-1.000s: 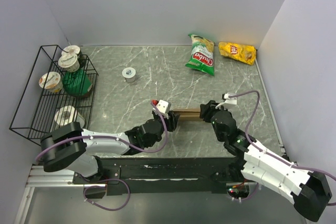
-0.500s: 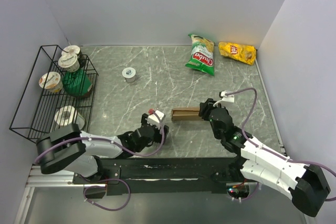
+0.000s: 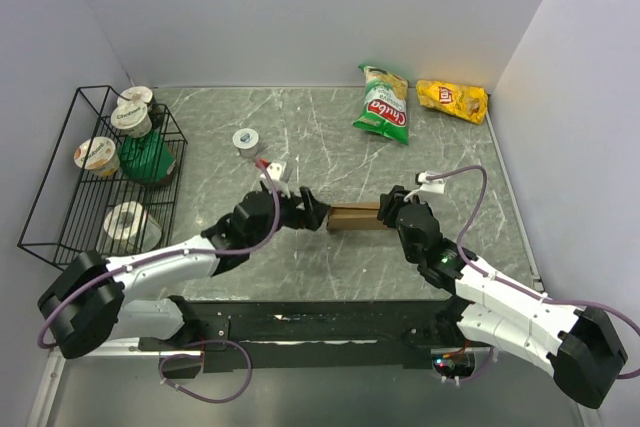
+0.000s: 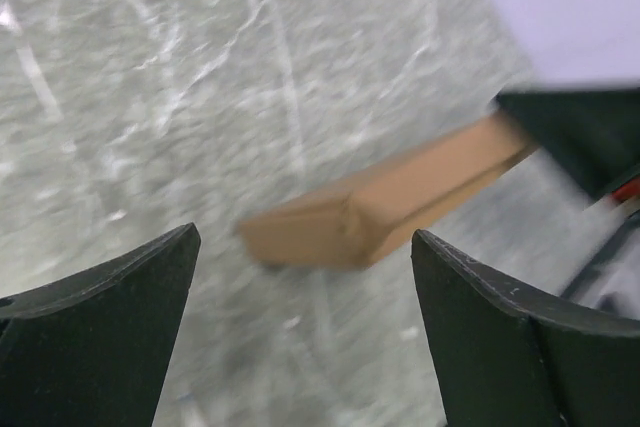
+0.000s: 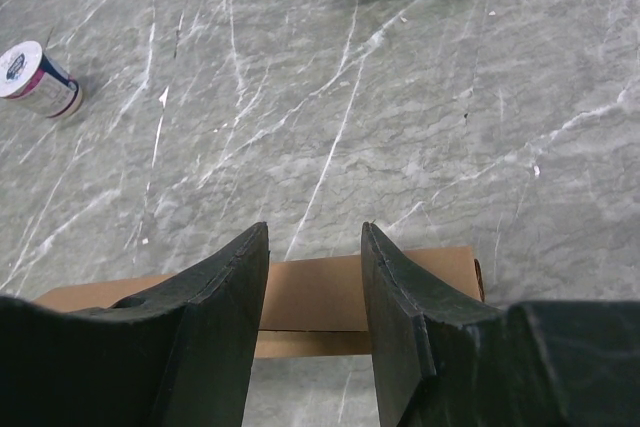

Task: Fold the paper box

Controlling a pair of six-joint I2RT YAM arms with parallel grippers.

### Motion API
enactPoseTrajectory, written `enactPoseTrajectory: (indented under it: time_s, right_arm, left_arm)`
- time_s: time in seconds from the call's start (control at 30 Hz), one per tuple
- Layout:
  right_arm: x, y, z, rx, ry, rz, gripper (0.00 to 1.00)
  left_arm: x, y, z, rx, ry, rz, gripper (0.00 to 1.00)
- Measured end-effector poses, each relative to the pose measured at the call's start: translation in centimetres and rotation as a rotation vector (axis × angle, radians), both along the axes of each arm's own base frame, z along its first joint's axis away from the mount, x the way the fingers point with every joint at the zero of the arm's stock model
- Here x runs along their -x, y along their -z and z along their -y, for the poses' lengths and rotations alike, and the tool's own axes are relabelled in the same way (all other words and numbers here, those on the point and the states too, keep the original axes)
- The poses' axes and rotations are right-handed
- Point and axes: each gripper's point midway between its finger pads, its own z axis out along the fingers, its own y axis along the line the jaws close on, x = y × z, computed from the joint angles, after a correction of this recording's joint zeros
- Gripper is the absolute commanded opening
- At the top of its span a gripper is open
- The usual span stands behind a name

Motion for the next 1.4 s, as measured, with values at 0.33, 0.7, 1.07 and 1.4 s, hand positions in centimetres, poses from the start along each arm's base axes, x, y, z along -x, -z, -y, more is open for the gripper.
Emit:
enactPoseTrajectory:
  time_s: [0.33, 0.7, 1.07, 1.4]
  right_arm:
    - [0.0, 0.0, 0.0, 0.004, -0.001, 0.0, 0.5]
    - [0.0, 0.0, 0.0, 0.009, -0.005, 0.001, 0.5]
    - [0.0, 0.0, 0.0, 0.013, -0.007, 0.001, 0.5]
    - [0.0, 0.1, 0.0, 0.017, -0.008, 0.0, 0.5]
  left_arm:
    - [-0.4, -0.7, 2.3, 0.205, 0.012, -0.247, 0.91]
    - [-0.1, 1.5, 3.2, 0.323, 0.011, -0.393, 0.86]
    - [-0.6, 0.3, 3.3, 0.416, 0.001, -0.396, 0.84]
    - [-1.0, 1.0, 4.2, 0.45, 0.03, -0.431, 0.54]
